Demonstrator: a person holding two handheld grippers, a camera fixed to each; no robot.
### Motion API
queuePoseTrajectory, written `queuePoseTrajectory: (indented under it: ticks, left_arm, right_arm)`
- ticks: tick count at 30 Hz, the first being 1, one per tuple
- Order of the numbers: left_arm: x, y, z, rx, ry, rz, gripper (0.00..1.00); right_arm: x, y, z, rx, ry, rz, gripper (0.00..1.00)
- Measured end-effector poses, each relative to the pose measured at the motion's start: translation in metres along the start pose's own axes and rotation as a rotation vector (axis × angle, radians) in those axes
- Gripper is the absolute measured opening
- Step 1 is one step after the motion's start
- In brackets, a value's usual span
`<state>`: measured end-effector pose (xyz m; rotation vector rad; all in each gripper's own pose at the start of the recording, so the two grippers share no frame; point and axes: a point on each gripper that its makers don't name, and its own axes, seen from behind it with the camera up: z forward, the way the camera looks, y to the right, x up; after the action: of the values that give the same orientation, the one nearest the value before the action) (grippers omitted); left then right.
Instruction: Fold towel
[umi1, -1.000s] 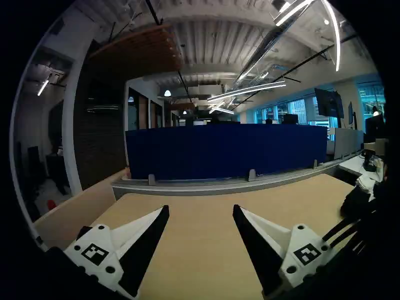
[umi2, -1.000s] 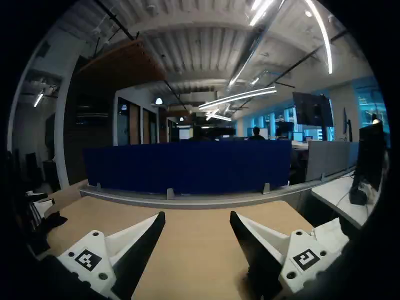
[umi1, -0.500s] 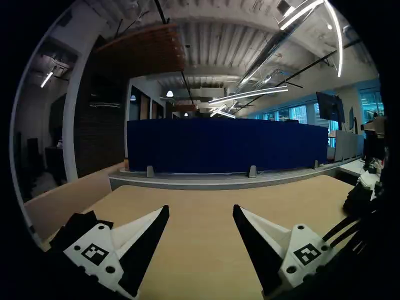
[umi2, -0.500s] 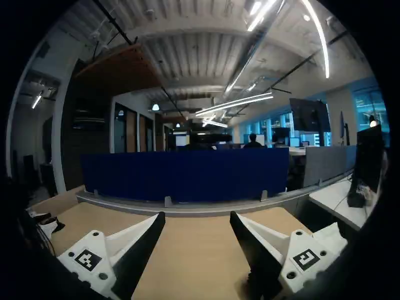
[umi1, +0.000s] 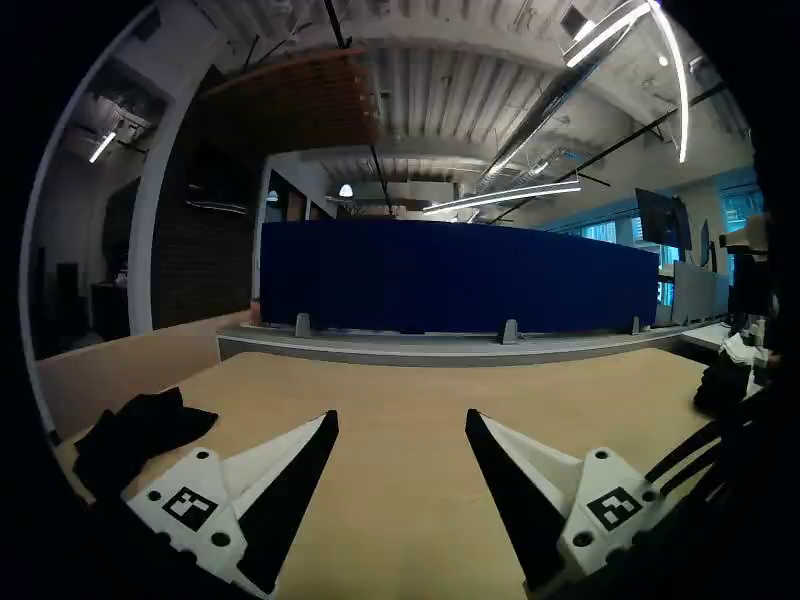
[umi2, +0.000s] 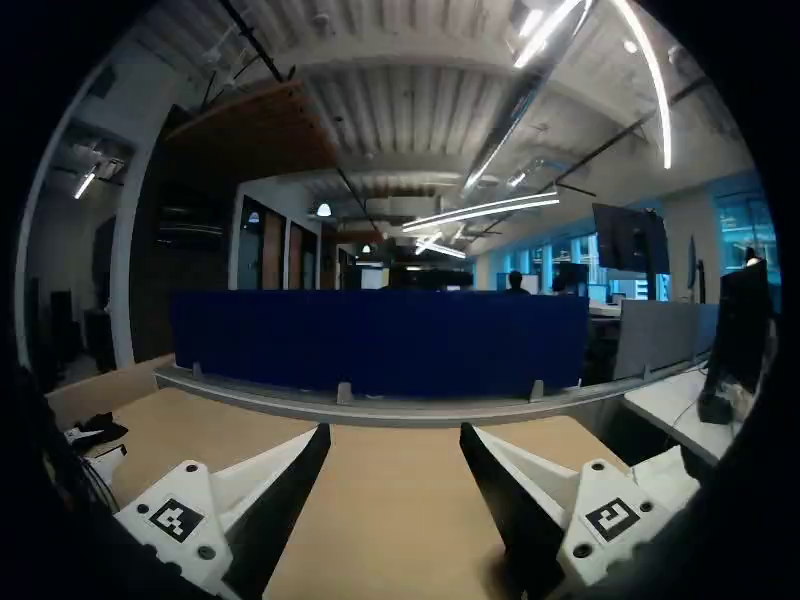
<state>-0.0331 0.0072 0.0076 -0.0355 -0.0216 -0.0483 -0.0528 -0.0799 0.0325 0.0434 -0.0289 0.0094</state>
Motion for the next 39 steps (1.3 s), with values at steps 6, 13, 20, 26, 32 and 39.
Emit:
queuePoseTrajectory:
  ticks: [6,13,20,26,32,39]
  left_arm:
    - [-0.007,0.001,0.000,0.002,0.014,0.007,0.94]
    - [-0.014,0.003,0.000,0.010,0.019,0.023,0.94]
    - [-0.015,0.006,0.000,0.009,0.025,0.039,0.95]
    - [-0.011,0.005,-0.003,0.013,0.040,0.042,0.94]
    - [-0.012,0.006,-0.005,0.005,0.048,0.044,0.94]
    - [-0.011,0.003,-0.005,0.015,0.048,0.044,0.95]
  right_arm:
    - [-0.003,-0.011,0.005,0.026,-0.001,-0.011,1.00]
    - [-0.004,-0.015,0.007,0.042,0.000,-0.008,1.00]
    - [-0.008,-0.016,0.006,0.041,-0.004,-0.009,1.00]
    - [-0.009,-0.014,0.007,0.038,-0.009,-0.004,1.00]
    - [-0.008,-0.014,0.008,0.037,-0.007,-0.003,1.00]
    - [0.001,-0.011,0.007,0.031,0.013,-0.002,1.00]
